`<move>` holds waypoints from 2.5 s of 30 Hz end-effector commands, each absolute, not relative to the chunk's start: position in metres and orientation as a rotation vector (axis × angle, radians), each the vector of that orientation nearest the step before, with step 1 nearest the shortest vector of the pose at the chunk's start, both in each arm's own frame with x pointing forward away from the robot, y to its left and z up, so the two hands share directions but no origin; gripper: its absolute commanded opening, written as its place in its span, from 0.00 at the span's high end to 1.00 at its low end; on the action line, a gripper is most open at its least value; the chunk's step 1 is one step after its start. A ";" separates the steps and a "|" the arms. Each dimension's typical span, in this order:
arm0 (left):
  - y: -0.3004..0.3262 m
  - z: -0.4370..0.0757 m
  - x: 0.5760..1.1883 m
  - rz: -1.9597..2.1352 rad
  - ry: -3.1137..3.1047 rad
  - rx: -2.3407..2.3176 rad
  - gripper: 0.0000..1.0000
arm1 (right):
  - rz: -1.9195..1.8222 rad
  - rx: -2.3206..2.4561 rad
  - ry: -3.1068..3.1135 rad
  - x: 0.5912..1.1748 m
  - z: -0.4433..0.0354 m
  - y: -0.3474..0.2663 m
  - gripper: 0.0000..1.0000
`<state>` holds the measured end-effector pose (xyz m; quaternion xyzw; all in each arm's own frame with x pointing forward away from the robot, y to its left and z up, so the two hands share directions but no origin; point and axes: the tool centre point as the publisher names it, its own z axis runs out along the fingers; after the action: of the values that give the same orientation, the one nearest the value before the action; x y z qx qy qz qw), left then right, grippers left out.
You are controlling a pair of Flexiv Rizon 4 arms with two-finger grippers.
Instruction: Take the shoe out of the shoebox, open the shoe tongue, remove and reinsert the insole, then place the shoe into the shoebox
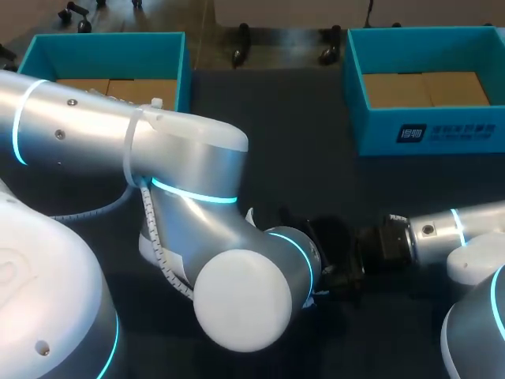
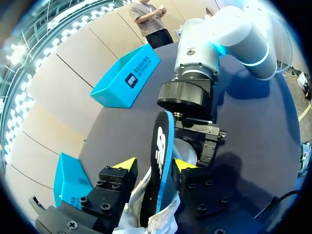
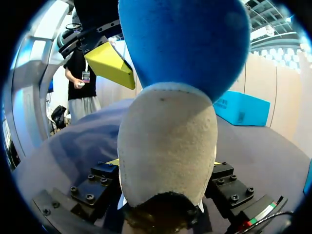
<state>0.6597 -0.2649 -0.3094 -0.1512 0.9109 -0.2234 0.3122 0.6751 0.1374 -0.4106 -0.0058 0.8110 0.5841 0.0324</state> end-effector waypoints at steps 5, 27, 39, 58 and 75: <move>-0.263 -0.310 0.661 -0.586 2.398 -0.403 0.56 | 1.793 -0.018 2.502 0.675 -0.414 0.140 1.00; -0.254 -0.319 0.662 -0.602 2.406 -0.366 0.64 | 1.793 -0.018 2.502 0.675 -0.414 0.140 1.00; -0.253 -0.323 0.666 -0.608 2.422 -0.360 0.90 | 1.793 -0.018 2.502 0.675 -0.414 0.140 1.00; -0.261 -0.314 0.667 -0.642 2.415 -0.346 1.00 | 1.793 -0.018 2.502 0.675 -0.414 0.140 1.00; -0.251 -0.320 0.669 -0.697 2.466 -0.293 0.74 | 1.793 -0.018 2.502 0.675 -0.414 0.140 1.00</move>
<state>0.6627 -0.2602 -0.3193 -0.1143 0.9168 -0.2520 0.2881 0.6751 0.1374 -0.4107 -0.0058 0.8110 0.5841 0.0324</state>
